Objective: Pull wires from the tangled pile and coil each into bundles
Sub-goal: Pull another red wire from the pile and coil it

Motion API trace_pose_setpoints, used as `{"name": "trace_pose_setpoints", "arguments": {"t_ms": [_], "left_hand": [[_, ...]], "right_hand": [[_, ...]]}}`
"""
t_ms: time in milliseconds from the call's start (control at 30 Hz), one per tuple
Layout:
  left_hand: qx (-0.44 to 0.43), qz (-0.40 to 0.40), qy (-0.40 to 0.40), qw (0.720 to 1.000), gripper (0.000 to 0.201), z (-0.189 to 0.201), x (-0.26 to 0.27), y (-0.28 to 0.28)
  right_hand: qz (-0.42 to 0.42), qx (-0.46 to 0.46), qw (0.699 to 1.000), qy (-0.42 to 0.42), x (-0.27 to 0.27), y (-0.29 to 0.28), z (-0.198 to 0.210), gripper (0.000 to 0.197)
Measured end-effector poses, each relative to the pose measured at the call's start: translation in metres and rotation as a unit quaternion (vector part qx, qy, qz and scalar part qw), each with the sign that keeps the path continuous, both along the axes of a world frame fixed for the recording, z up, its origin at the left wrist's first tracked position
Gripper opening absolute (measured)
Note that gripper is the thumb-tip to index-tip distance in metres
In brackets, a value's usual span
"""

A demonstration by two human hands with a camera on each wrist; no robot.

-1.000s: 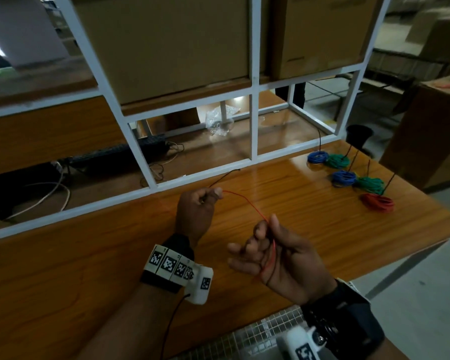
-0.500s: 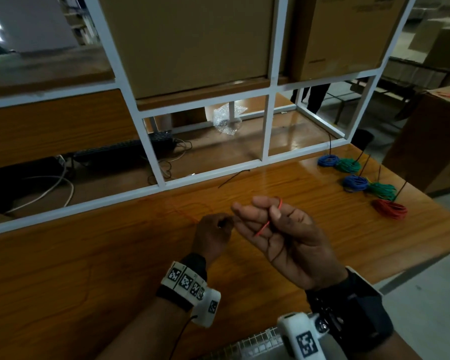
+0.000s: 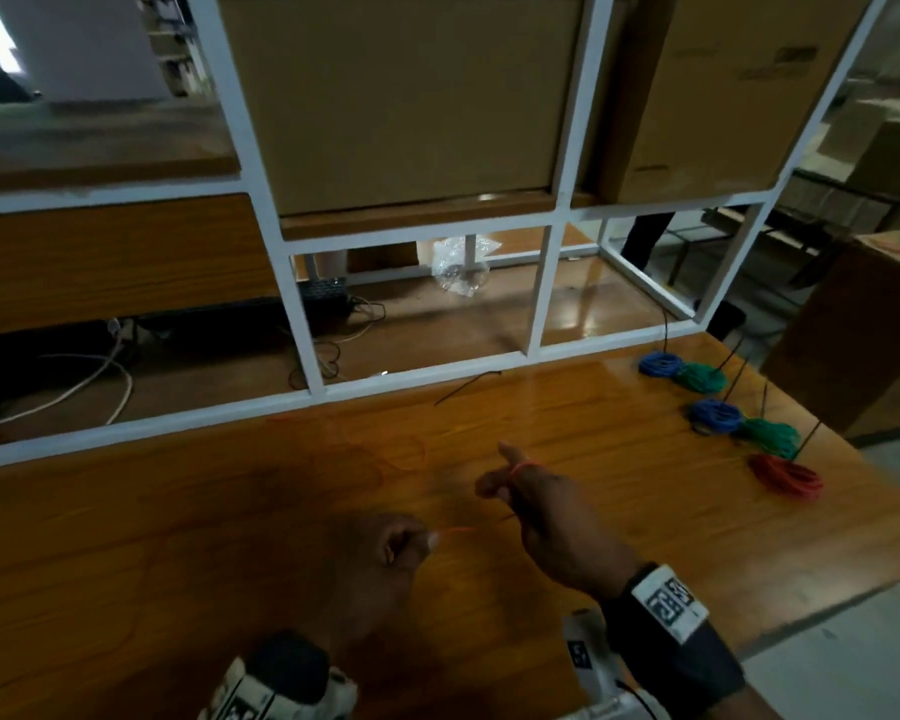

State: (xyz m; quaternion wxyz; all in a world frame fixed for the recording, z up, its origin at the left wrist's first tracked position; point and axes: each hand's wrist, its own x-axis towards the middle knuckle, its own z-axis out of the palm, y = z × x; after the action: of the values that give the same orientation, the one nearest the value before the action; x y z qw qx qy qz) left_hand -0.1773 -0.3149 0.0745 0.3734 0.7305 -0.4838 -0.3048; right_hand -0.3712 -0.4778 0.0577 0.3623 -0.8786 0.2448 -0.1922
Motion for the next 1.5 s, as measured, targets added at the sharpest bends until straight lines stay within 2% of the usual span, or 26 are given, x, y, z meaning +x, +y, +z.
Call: {"name": "trace_pose_setpoints", "arguments": {"t_ms": [100,167,233,300,500,567,633,767,867,933,1033,1067,1167,1233,1300,1333,1367,1400,1433,1467,1500], "left_hand": [[-0.073,-0.031,-0.083,0.993,0.009,0.028,0.018,0.008],[-0.113,-0.066,-0.099,0.986,0.012,0.047,0.026,0.008],[-0.136,-0.106,-0.088,0.981,0.014,0.061,0.038,0.004],[-0.164,-0.139,-0.091,0.972,0.022,0.073,0.05,-0.002],[-0.201,-0.193,-0.198,0.94,0.027,0.116,0.061,-0.031],[-0.189,-0.18,-0.162,0.952,0.026,0.122,0.062,-0.042],[-0.18,-0.158,-0.093,0.967,0.024,0.125,0.064,-0.053],[-0.185,-0.143,-0.021,0.972,0.019,0.12,0.069,-0.067],[-0.185,-0.15,0.012,0.971,0.015,0.106,0.068,-0.069],[-0.21,-0.14,0.023,0.967,0.014,0.092,0.066,-0.07],[-0.212,-0.084,0.046,0.973,0.01,0.063,0.066,-0.074],[-0.205,-0.074,0.047,0.975,0.01,0.053,0.066,-0.073],[-0.184,-0.088,0.05,0.978,0.009,0.026,0.055,-0.066],[-0.175,-0.097,0.068,0.977,0.008,0.012,0.04,-0.059],[-0.162,-0.094,0.087,0.978,0.007,-0.001,0.025,-0.051],[-0.154,-0.094,0.092,0.979,0.008,-0.006,0.02,-0.047],[-0.148,-0.094,0.089,0.98,0.012,-0.011,0.018,-0.042],[-0.144,-0.092,0.082,0.982,0.015,-0.014,0.017,-0.037],[-0.142,-0.086,0.075,0.983,0.018,-0.016,0.019,-0.033],[-0.143,-0.077,0.064,0.985,0.02,-0.017,0.024,-0.029],[-0.145,-0.064,0.051,0.986,0.02,-0.016,0.029,-0.025]], "right_hand": [[0.049,0.03,0.99,0.129,0.003,0.012,-0.001,0.025],[0.091,0.101,0.979,0.149,0.007,0.02,0.009,0.026],[0.146,0.23,0.956,0.11,0.01,0.028,0.021,0.03],[0.194,0.346,0.916,0.054,0.014,0.032,0.027,0.034],[0.252,0.401,0.881,-0.002,0.03,0.043,0.038,0.032],[0.262,0.451,0.852,-0.037,0.036,0.049,0.042,0.03],[0.264,0.501,0.819,-0.096,0.041,0.054,0.044,0.027],[0.293,0.57,0.743,-0.192,0.042,0.062,0.054,0.024],[0.332,0.58,0.71,-0.223,0.034,0.065,0.069,0.016],[0.315,0.582,0.701,-0.266,0.032,0.065,0.077,0.014],[0.207,0.565,0.733,-0.317,0.031,0.057,0.076,0.023],[0.183,0.563,0.735,-0.331,0.032,0.054,0.077,0.026],[0.123,0.562,0.716,-0.396,0.037,0.049,0.089,0.021],[0.058,0.544,0.704,-0.453,0.041,0.041,0.098,0.032],[0.017,0.49,0.717,-0.496,0.047,0.029,0.103,0.033],[-0.001,0.445,0.741,-0.503,0.05,0.023,0.101,0.032],[-0.033,0.373,0.786,-0.493,0.051,0.016,0.096,0.031],[-0.079,0.265,0.845,-0.457,0.052,0.011,0.09,0.028],[-0.127,0.136,0.901,-0.393,0.051,0.006,0.081,0.026],[-0.156,0.023,0.939,-0.307,0.049,0.002,0.073,0.025],[-0.162,-0.049,0.96,-0.221,0.048,0.001,0.065,0.024]]}}
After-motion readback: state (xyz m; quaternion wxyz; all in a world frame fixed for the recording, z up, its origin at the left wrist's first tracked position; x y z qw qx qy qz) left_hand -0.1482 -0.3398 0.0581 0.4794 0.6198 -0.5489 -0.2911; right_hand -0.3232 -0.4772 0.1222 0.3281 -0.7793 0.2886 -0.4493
